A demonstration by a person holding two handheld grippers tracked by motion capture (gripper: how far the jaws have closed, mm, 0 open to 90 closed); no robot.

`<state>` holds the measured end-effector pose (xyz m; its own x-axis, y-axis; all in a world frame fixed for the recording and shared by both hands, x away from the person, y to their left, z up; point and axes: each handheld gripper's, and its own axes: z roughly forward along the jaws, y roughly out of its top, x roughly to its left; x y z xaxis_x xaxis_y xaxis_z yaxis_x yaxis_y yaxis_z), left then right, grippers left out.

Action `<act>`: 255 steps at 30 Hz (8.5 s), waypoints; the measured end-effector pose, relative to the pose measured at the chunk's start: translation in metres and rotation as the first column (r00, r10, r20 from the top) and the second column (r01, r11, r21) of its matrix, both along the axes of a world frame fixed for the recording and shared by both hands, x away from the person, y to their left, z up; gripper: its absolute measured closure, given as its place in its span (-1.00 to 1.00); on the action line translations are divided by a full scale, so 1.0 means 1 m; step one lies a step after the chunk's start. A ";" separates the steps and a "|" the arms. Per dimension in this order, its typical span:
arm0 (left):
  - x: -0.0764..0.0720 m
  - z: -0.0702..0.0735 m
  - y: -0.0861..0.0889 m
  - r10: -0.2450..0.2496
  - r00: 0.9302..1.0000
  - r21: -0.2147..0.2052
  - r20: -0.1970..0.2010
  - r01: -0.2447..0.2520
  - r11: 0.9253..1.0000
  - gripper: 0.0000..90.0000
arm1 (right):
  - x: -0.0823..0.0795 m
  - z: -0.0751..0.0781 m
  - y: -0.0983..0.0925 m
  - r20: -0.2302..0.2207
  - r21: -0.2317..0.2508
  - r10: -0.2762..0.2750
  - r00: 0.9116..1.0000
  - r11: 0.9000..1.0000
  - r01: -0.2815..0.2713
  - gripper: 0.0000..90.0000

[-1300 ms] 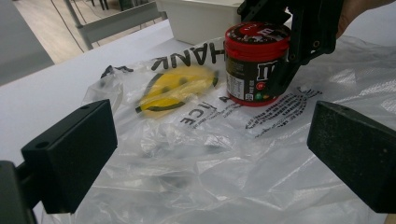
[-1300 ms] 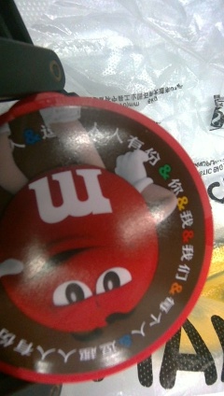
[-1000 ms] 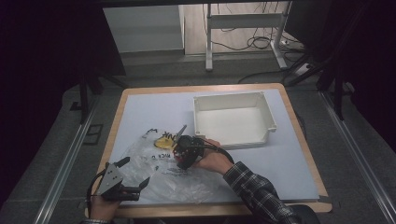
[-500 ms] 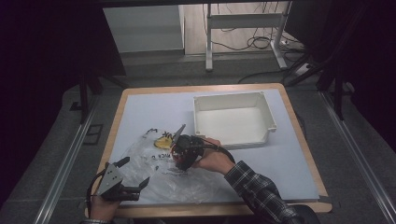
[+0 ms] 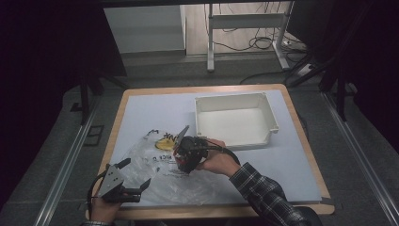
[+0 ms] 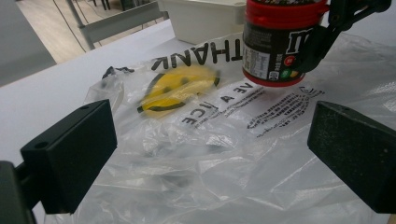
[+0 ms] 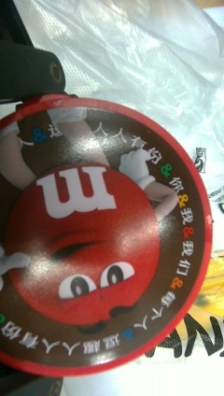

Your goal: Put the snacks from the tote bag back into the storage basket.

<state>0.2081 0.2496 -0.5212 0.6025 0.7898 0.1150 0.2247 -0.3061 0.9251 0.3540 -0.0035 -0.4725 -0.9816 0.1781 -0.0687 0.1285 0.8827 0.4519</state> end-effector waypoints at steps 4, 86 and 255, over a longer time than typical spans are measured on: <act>0.000 0.000 0.000 0.001 1.000 0.000 0.001 -0.001 1.000 -0.97 | -0.002 0.004 -0.003 -0.005 0.006 0.003 1.000 1.000 -0.003 -0.43; 0.000 0.000 -0.001 0.003 1.000 0.007 -0.001 -0.003 1.000 -0.97 | 0.023 0.031 -0.097 0.045 0.030 -0.067 0.997 0.997 0.066 -0.43; -0.001 -0.001 0.001 0.010 1.000 0.017 0.016 -0.011 1.000 -0.98 | 0.158 -0.027 -0.067 0.010 0.007 -0.014 1.000 1.000 0.014 -0.44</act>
<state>0.2070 0.2510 -0.5220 0.5923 0.7938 0.1380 0.2137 -0.3199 0.9231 0.5116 -0.0710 -0.4991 -0.9783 0.1927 -0.0768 0.1368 0.8775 0.4596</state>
